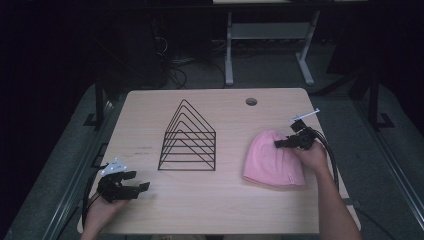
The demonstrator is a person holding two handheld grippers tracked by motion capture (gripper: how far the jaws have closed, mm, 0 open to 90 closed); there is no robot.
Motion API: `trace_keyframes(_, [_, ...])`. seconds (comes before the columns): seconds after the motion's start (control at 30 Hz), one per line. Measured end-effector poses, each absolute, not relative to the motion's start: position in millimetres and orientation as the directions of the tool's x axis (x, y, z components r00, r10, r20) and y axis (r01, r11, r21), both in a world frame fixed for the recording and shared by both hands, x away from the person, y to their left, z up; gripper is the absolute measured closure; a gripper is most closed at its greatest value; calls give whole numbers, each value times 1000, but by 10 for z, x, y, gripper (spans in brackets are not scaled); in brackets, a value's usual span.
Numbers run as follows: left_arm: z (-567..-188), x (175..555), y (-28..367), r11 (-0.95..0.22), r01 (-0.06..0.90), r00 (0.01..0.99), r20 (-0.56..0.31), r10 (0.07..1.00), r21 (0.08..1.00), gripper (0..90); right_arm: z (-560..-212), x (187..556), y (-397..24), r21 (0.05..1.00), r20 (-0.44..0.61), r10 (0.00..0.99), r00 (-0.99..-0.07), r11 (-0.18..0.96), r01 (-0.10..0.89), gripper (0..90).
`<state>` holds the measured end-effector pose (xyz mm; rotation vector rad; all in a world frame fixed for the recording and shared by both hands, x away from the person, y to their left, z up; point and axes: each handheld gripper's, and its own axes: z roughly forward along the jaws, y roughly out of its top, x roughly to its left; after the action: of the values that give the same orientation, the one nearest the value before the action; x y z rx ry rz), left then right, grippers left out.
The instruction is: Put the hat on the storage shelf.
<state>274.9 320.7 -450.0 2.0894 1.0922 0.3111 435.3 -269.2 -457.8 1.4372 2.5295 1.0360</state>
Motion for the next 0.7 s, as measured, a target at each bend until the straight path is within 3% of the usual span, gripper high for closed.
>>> trace_keyframes(0.2, [-4511, 2744, 3185, -354, 604, 606, -124, 786, 714, 251, -4539, 4279, -2735, 607, 276, 770, -575, 324, 726, 714])
trace_keyframes(0.7, [-4516, 2734, 3169, -357, 609, 608, -128, 784, 709, 251, -4214, 4019, -2705, 684, 247, 732, -635, 333, 649, 730])
